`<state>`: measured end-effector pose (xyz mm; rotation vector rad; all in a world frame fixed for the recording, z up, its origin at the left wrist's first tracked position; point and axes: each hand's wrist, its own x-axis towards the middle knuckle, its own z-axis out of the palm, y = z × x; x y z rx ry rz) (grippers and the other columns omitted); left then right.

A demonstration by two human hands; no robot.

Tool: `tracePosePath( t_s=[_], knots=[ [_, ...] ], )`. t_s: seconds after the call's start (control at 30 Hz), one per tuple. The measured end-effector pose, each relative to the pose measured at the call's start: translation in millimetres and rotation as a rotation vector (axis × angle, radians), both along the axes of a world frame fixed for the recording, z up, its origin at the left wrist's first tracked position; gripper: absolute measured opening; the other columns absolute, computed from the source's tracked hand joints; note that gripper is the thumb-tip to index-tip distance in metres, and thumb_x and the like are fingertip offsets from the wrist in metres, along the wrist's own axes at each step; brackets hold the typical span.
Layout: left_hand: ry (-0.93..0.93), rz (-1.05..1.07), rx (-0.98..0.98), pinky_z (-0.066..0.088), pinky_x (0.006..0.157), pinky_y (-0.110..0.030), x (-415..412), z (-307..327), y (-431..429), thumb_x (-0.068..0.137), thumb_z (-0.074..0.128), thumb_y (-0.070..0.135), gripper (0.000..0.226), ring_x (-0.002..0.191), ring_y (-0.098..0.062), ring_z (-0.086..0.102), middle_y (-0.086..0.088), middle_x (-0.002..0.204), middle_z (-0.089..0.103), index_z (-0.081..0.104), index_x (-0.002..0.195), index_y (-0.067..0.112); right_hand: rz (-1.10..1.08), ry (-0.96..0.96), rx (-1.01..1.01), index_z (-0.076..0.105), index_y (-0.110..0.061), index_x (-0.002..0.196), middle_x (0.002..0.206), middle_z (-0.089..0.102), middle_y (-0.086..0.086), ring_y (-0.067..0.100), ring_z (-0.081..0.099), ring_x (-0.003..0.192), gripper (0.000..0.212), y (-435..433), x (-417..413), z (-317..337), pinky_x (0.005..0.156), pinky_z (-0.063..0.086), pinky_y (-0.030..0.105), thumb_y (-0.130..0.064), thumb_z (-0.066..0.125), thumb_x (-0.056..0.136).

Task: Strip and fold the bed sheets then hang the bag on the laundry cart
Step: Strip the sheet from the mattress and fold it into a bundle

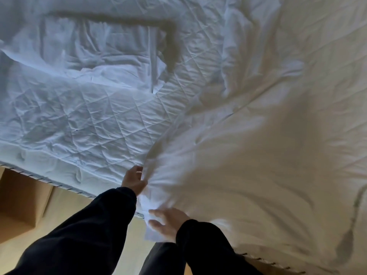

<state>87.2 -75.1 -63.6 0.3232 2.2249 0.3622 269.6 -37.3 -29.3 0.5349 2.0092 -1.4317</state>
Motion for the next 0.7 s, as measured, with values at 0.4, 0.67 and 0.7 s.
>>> tracePosePath(
  t_s=[0.4, 0.67, 0.7],
  knots=[
    [0.279, 0.03, 0.143, 0.036, 0.069, -0.037, 4.2, -11.2, 45.5, 0.094, 0.057, 0.02, 0.028, 0.088, -0.044, 0.059, -0.03, 0.09, 0.063, 0.058, 0.089, -0.008, -0.038, -0.179, 0.686, 0.004, -0.029, 0.151, 0.158, -0.019, 0.013, 0.033, -0.015, 0.145, 0.062, 110.1, 18.5, -31.0, 0.114, 0.0, 0.054, -0.03, 0.036, 0.098],
    [0.478, -0.184, 0.083, 0.032, 0.102, -0.047, 35.2, -4.7, 75.0, 0.092, 0.055, 0.025, 0.063, 0.123, -0.038, 0.042, -0.02, 0.137, 0.041, 0.028, 0.145, 0.007, 0.096, -0.104, 0.705, 0.009, -0.025, 0.151, 0.158, -0.018, 0.014, 0.03, -0.012, 0.146, 0.059, 150.5, 40.8, -31.0, 0.115, 0.006, 0.051, -0.033, 0.035, 0.099],
    [0.533, -0.298, 0.115, 0.028, 0.107, -0.048, 39.0, -3.9, 85.5, 0.09, 0.057, 0.028, 0.07, 0.129, -0.038, 0.037, -0.019, 0.144, 0.035, 0.024, 0.149, 0.009, 0.069, -0.125, 0.742, 0.008, -0.025, 0.151, 0.157, -0.019, 0.016, 0.032, -0.012, 0.146, 0.059, 158.5, 44.0, -32.1, 0.115, 0.005, 0.052, -0.032, 0.034, 0.099]
  ],
)
